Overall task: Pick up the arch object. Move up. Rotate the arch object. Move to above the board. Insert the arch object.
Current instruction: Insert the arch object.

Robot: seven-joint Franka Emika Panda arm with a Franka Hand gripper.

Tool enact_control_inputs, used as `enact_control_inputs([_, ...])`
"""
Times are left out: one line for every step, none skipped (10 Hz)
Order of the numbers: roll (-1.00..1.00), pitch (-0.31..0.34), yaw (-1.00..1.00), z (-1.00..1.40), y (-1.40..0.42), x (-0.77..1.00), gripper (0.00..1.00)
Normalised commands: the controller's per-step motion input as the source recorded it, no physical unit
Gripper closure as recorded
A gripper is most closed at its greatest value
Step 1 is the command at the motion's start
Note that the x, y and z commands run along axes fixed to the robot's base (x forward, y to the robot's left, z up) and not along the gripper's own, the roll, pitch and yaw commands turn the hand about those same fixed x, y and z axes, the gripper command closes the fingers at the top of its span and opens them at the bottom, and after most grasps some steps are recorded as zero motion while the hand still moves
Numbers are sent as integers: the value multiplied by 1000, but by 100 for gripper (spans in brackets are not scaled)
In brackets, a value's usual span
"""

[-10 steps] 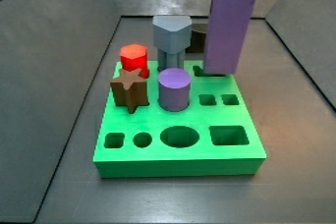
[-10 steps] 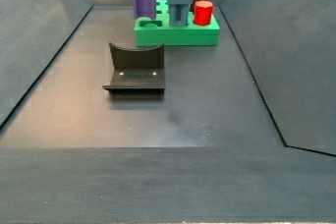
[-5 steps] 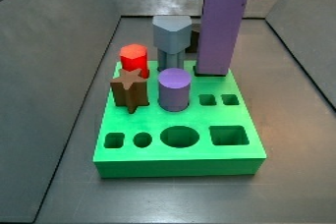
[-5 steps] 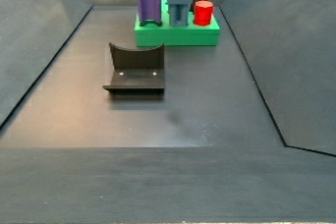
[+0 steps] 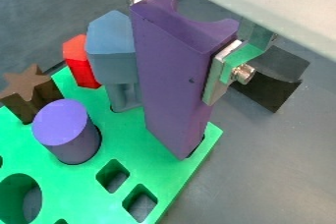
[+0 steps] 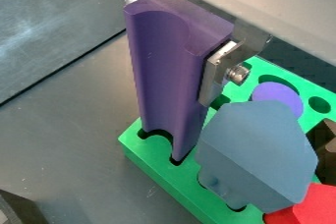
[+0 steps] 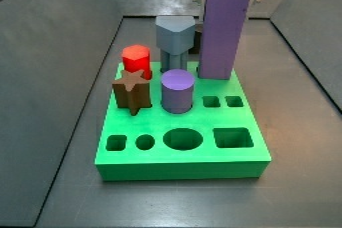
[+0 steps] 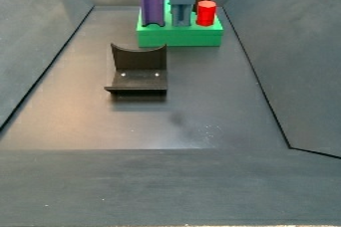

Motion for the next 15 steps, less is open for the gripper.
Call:
enact_control_inputs([89,-121,246,-434,80,0,100])
enact_control_inputs([96,-180,251,-357,40,-266,100])
enact_control_inputs([243,-30,129,-220,0,-186,100])
enact_control_inputs([243,0,106,-209,0,-57,100])
enact_control_inputs([239,0,83,-200,0,0,100])
enact_control_inputs([153,7,20,-269,0,194,100])
enact_control_inputs([130,23,60,-306,0,346,100])
enact_control_inputs([169,13,160,-326,106,289,100])
enact_control_inputs([204,0,203,-320,114,154,100])
enact_control_inputs([153,0,29,-400,0,3,100])
enact_control_inputs([166,-71,0,-503,-86,0,100])
enact_control_inputs([269,-67,0,-554,-269,-206,100])
enact_control_inputs([181,-51,-60,-263,-317,-349,100])
enact_control_inputs([150,-40,-26,-126,-297,-257,100])
enact_control_inputs([164,0,0,-217,-123,0,100])
